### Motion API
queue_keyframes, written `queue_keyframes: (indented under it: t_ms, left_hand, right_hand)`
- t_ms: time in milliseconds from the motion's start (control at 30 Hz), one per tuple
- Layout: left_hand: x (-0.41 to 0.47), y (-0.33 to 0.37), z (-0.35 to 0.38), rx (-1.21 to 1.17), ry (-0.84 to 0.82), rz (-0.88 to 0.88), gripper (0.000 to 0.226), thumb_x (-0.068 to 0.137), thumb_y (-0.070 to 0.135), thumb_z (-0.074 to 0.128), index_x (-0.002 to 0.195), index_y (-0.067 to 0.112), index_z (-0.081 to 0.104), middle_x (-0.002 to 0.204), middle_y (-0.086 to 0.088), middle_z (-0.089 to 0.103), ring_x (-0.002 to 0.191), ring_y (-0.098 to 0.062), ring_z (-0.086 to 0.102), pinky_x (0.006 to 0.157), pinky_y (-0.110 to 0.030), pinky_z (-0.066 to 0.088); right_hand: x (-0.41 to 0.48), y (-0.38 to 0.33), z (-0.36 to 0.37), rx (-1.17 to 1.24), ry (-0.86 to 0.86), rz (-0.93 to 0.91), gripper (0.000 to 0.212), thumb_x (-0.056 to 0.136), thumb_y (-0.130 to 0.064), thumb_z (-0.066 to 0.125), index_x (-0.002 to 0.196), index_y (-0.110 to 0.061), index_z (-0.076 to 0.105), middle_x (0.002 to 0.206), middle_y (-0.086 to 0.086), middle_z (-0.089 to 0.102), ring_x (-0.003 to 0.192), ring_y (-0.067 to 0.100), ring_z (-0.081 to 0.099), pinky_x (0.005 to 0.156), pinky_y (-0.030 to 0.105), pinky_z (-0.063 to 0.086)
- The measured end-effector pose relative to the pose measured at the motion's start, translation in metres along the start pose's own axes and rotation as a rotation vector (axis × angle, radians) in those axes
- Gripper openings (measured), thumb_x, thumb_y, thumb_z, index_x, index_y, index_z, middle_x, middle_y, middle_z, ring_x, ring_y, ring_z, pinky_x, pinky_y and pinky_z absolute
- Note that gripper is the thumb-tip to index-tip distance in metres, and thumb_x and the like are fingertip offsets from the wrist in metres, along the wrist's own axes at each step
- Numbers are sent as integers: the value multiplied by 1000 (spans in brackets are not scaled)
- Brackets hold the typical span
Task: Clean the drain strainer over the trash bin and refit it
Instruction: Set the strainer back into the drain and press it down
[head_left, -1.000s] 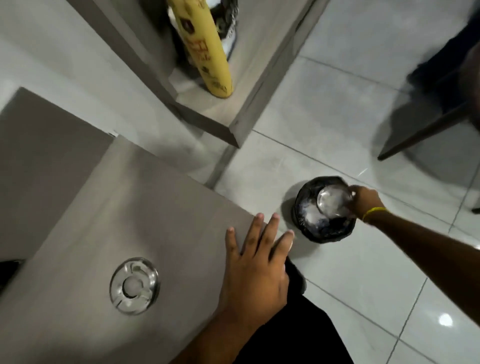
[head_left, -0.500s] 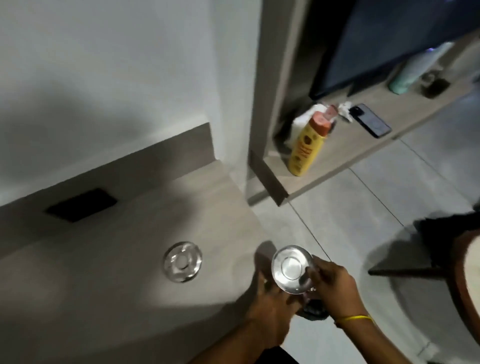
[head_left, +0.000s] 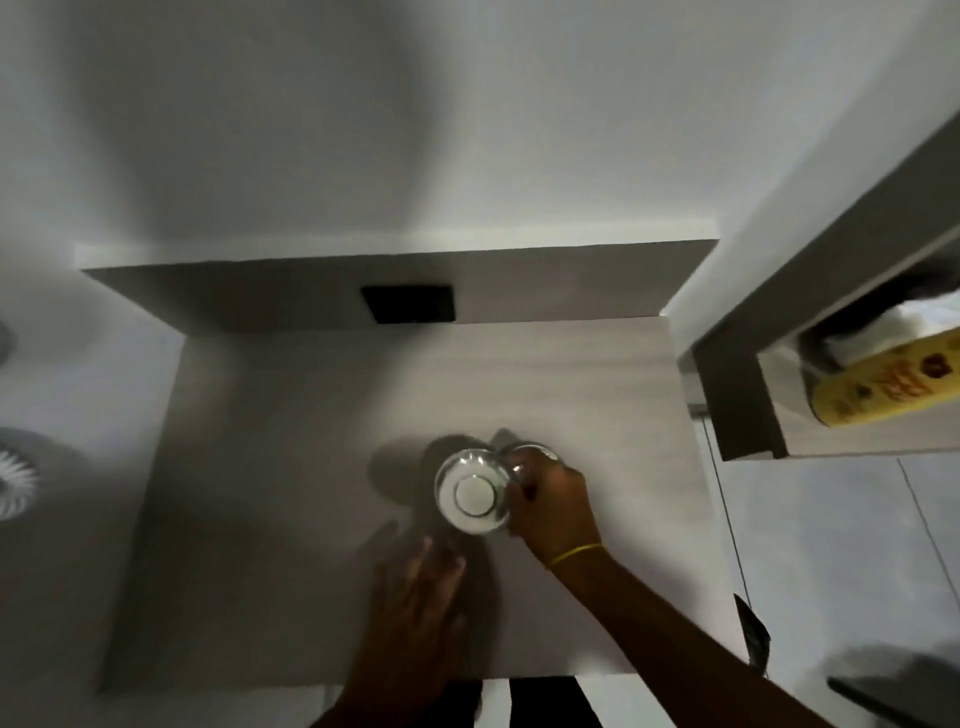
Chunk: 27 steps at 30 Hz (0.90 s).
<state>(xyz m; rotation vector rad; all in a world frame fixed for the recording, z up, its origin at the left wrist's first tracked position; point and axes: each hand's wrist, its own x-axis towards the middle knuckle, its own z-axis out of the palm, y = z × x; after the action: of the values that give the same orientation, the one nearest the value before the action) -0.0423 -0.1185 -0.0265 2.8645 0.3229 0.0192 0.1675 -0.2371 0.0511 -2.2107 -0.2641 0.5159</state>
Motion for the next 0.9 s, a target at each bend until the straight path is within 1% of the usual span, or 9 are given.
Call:
queue_keyframes:
  t_ms: [67, 100, 133, 200, 300, 400, 600, 800, 900]
  left_hand:
    - [8, -35, -7, 1, 68, -36, 55, 112, 48, 30, 154, 18, 48, 163, -10, 55, 156, -29, 37, 120, -61, 27]
    - [13, -48, -6, -19, 80, -61, 56, 111, 47, 36, 156, 17, 47, 165, -10, 52, 158, -28, 35, 119, -66, 30]
    - [20, -58, -5, -27, 79, -87, 57, 108, 45, 43, 157, 15, 48, 167, -10, 50, 159, -28, 34, 117, -70, 34]
    - [35, -74, 0, -8, 90, -160, 61, 103, 42, 48, 157, 14, 50, 170, -9, 46, 163, -26, 28, 116, -75, 34]
    - [55, -91, 7, -1, 80, -222, 63, 103, 43, 51, 159, 16, 50, 172, -7, 44, 165, -23, 25, 123, -74, 25]
    - [62, -100, 17, 19, 100, -192, 60, 105, 41, 50, 159, 16, 51, 171, -5, 46, 163, -27, 35, 124, -75, 24]
    - [61, -103, 27, 23, 121, -181, 57, 106, 41, 50, 159, 18, 52, 172, -3, 46, 164, -24, 35, 126, -71, 22]
    - [60, -104, 30, 23, 156, -176, 57, 106, 40, 48, 158, 16, 53, 171, -5, 47, 162, -25, 37, 126, -70, 23]
    - [60, -106, 32, 23, 185, -172, 57, 106, 40, 48, 157, 17, 54, 170, -4, 48, 162, -25, 38, 126, -69, 23]
  right_hand:
    - [16, -5, 23, -106, -31, 0, 26, 80, 6, 63, 97, -5, 78, 92, 16, 79, 90, 37, 74, 88, 37, 57]
    - [21, -6, 32, -164, -51, 20, 28, 83, 4, 62, 105, -6, 77, 93, 17, 79, 92, 36, 74, 85, 29, 51]
    - [26, -7, 38, -210, -72, 40, 31, 87, 1, 61, 113, -7, 75, 96, 17, 79, 95, 36, 74, 81, 26, 45]
    - [31, -8, 51, -253, -111, 53, 35, 92, -2, 57, 124, -8, 70, 103, 19, 78, 102, 38, 73, 87, 35, 49]
    - [32, -9, 62, -315, -114, 43, 35, 94, -3, 56, 126, -9, 67, 109, 18, 77, 104, 39, 72, 88, 41, 54]
    - [29, -8, 68, -342, -91, 42, 29, 94, -3, 56, 121, -6, 66, 102, 19, 77, 98, 42, 73, 82, 42, 53]
    - [28, -1, 74, -372, -62, 35, 19, 95, -5, 56, 112, -5, 63, 93, 20, 76, 90, 44, 72, 77, 45, 53]
    - [27, -3, 72, -416, -94, 27, 17, 94, -14, 58, 108, -5, 59, 98, 18, 74, 94, 44, 70, 82, 50, 57]
    - [25, -2, 60, -410, 10, -5, 23, 88, -21, 66, 107, -7, 64, 102, 16, 69, 92, 41, 69, 78, 44, 57]
